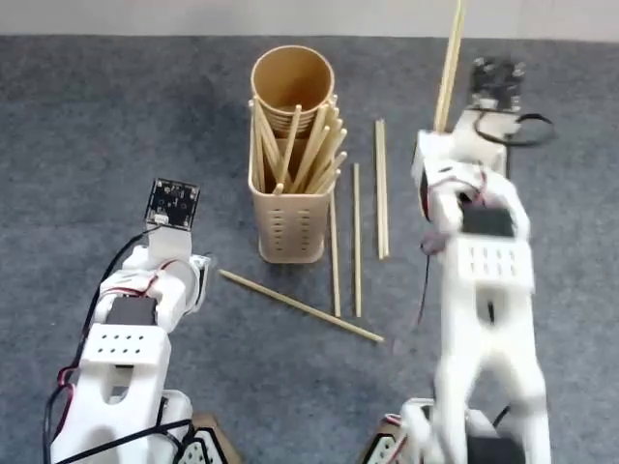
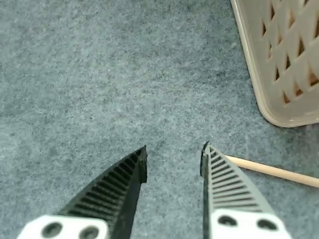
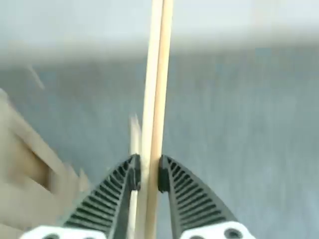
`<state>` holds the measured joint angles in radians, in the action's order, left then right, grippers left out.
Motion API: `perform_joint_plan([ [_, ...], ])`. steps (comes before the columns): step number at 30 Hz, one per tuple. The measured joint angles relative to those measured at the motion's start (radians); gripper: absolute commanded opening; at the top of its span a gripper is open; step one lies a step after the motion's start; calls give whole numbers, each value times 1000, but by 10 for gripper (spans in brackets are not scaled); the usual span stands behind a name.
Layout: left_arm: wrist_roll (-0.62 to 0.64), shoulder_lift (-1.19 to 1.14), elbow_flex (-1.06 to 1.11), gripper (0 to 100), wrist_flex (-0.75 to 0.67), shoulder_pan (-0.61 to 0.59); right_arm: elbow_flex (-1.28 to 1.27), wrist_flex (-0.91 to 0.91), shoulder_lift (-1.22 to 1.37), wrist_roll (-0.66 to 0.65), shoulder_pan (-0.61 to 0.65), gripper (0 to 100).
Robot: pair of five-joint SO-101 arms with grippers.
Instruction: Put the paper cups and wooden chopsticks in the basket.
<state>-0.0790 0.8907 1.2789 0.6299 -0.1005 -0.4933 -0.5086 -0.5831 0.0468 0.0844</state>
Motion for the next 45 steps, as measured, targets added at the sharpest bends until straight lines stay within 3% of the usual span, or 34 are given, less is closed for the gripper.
perform_joint_plan([
  [6,0,0,0,200,0,0,-58,238,-319,0,218,5],
  [19,0,0,0,200,0,0,-359,657,-336,0,437,5],
  [28,0,0,0,200,0,0,-367,769,-95,0,454,8],
  [31,0,0,0,200,0,0,-359,769,-41,0,454,68],
  [45,0,0,0,200,0,0,-341,770,-38,0,434,80],
])
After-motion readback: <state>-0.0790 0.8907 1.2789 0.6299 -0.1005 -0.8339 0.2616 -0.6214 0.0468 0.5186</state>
